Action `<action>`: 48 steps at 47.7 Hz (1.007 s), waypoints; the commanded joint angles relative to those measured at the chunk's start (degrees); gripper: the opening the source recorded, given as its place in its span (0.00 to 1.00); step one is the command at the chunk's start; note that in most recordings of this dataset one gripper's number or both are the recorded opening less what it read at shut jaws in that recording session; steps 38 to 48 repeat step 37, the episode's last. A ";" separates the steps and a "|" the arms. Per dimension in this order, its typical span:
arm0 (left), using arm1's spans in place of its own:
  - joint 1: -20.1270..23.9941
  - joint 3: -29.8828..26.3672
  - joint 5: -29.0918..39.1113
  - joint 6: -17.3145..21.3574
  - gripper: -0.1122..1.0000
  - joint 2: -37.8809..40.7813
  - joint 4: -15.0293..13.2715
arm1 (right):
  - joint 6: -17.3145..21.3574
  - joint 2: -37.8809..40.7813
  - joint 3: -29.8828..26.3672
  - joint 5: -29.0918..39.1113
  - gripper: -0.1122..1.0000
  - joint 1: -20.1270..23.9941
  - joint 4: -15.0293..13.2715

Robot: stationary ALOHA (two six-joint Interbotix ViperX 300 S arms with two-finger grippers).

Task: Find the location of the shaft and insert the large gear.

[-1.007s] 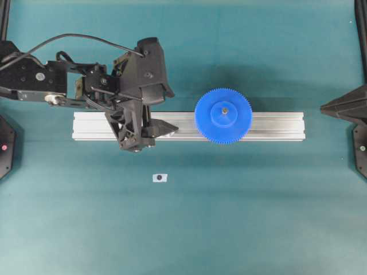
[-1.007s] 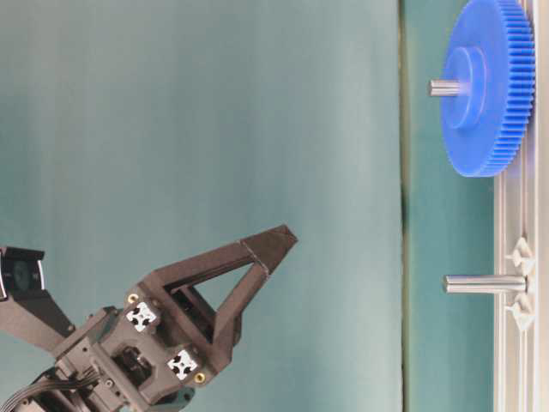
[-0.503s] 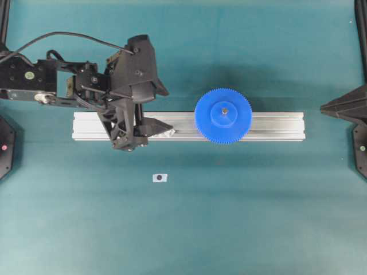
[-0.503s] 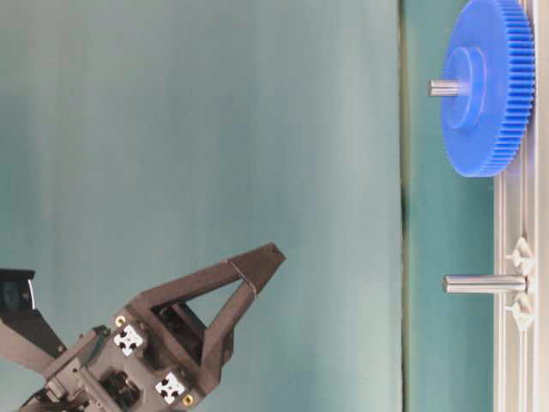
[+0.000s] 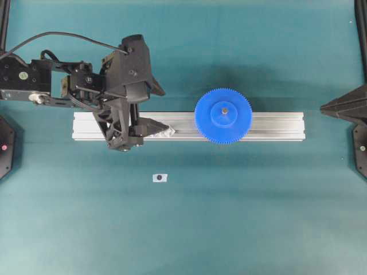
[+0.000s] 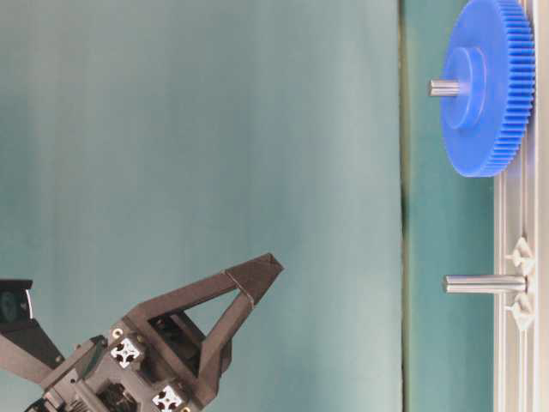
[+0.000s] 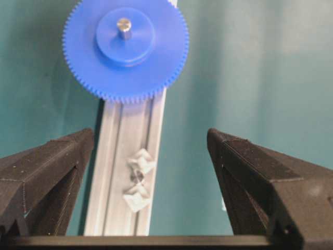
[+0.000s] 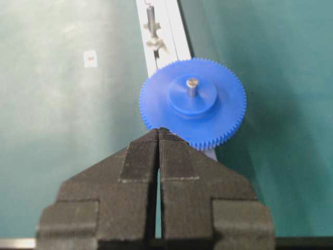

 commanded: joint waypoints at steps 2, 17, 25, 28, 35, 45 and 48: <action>0.09 -0.62 -0.44 -0.09 0.91 -1.32 0.18 | 0.62 0.53 -0.97 -0.44 0.09 -0.09 0.09; 0.09 -0.53 -0.53 -0.09 0.91 -1.41 0.18 | 0.62 0.44 -0.88 -0.44 0.09 -0.18 0.09; 0.09 -0.35 -0.44 -0.18 0.91 -1.32 0.18 | 0.62 0.44 -0.79 -0.44 0.09 -0.18 0.53; 0.09 -0.35 -0.44 -0.18 0.91 -1.41 0.18 | 0.62 0.44 -0.70 -0.44 0.09 -0.09 0.70; 0.09 -0.35 -0.44 -0.18 0.91 -1.32 0.18 | 0.62 0.44 -0.53 -0.44 0.09 -0.09 0.79; 0.09 -0.35 -0.44 -0.18 0.91 -1.23 0.18 | 0.62 0.44 -0.62 -0.44 0.09 -0.09 0.79; 0.09 -0.35 -0.44 -0.18 0.91 -1.23 0.18 | 0.62 0.44 -0.62 -0.44 0.09 -0.09 0.79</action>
